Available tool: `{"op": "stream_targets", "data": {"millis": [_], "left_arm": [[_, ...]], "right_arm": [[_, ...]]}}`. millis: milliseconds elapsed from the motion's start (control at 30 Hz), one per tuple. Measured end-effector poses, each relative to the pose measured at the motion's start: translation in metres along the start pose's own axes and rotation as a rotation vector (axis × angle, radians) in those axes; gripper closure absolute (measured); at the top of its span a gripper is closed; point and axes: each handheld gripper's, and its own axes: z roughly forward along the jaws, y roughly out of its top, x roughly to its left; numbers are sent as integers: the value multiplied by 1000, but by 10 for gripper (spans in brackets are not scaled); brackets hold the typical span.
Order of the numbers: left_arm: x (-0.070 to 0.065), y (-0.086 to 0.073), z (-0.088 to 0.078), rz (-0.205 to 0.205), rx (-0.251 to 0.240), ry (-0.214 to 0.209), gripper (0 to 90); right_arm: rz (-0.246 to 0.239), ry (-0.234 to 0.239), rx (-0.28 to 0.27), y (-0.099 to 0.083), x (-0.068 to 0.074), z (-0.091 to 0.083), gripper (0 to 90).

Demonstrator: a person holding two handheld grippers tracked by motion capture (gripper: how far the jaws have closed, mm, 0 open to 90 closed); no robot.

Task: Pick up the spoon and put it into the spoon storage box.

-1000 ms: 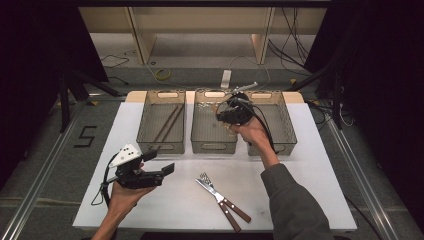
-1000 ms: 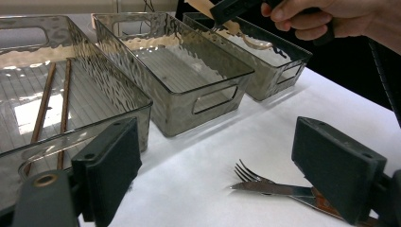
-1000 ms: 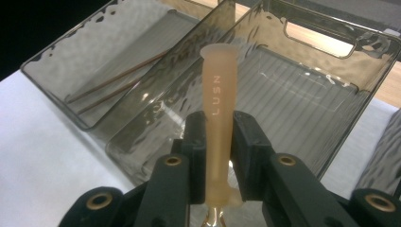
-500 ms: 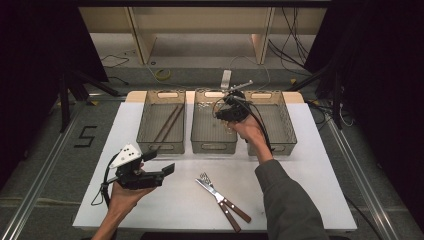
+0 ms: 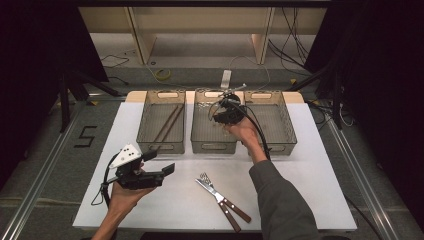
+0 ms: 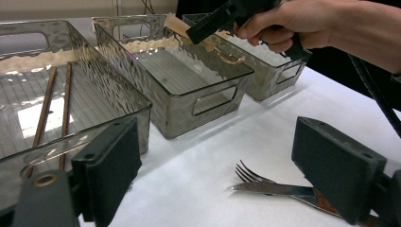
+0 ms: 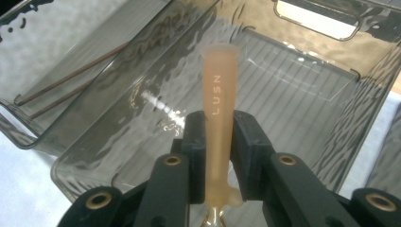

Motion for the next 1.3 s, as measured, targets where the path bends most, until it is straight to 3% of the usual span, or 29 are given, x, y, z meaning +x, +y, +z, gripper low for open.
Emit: {"op": "stream_targets", "data": {"millis": [233, 367, 533, 833, 1000, 1300], "left_arm": [[0, 0, 0, 0, -1, -2, 156], [0, 0, 0, -1, -1, -1, 155], [1, 0, -1, -7, -5, 2, 155], [1, -1, 0, -6, 3, 3, 155], [1, -1, 0, -11, 0, 4, 154], [1, -1, 0, -13, 0, 5, 155]], "right_arm": [[16, -11, 20, -1, 1, 7, 751], [48, 17, 23, -2, 0, 9, 543], [32, 21, 15, -1, 1, 1, 445], [-66, 58, -14, -13, 15, -37, 365], [-96, 80, -10, -25, 22, -55, 347], [-163, 108, -2, -45, 37, -77, 339]]}}
